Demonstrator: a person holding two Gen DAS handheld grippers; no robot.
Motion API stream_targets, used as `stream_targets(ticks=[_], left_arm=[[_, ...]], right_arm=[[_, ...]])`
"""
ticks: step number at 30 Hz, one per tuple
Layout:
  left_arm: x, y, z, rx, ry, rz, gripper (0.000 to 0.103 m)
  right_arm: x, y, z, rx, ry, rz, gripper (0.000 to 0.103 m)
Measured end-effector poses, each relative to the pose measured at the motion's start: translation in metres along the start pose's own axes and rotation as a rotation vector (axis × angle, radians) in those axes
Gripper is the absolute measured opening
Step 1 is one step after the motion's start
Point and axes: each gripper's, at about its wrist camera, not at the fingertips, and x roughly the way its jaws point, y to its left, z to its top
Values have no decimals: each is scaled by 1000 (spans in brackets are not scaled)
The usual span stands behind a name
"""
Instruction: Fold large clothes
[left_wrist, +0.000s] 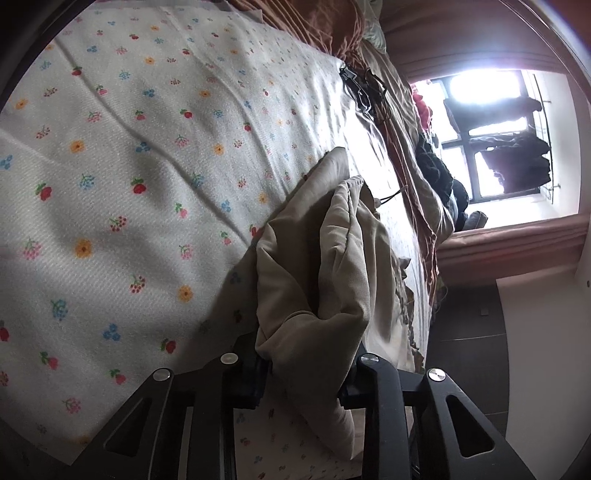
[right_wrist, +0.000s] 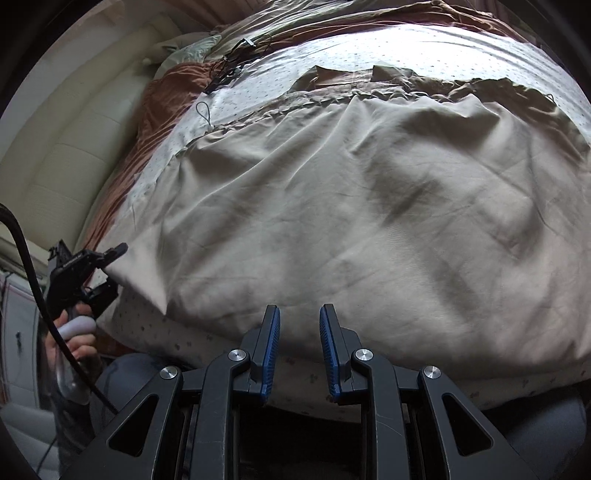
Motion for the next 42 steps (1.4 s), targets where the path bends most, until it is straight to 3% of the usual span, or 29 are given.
stream_targets(ticks=[5, 10, 13, 22, 32, 35, 37, 42], left_arm=[[-7, -6, -4, 14, -19, -11, 20], [-8, -12, -2, 15, -25, -18, 20], [-7, -12, -2, 8, -26, -10, 20], [-3, -2, -1, -41, -12, 1, 20], [-8, -3, -5, -61, -17, -23, 18], [-14, -16, -4, -40, -21, -45, 16], [-18, -26, -5, -19, -28, -59, 16], [-25, -58, -7, 38, -42, -90, 15]], right_arm=[[33, -4, 8, 11, 48, -93, 23], [51, -14, 38, 41, 49, -136, 22], [60, -21, 60, 64, 43, -157, 14], [83, -32, 127, 72, 31, -196, 9], [103, -37, 173, 92, 17, -210, 10], [92, -39, 170, 121, 12, -164, 19], [80, -39, 164, 114, -9, -146, 40], [41, -37, 140, 58, -54, -114, 44]])
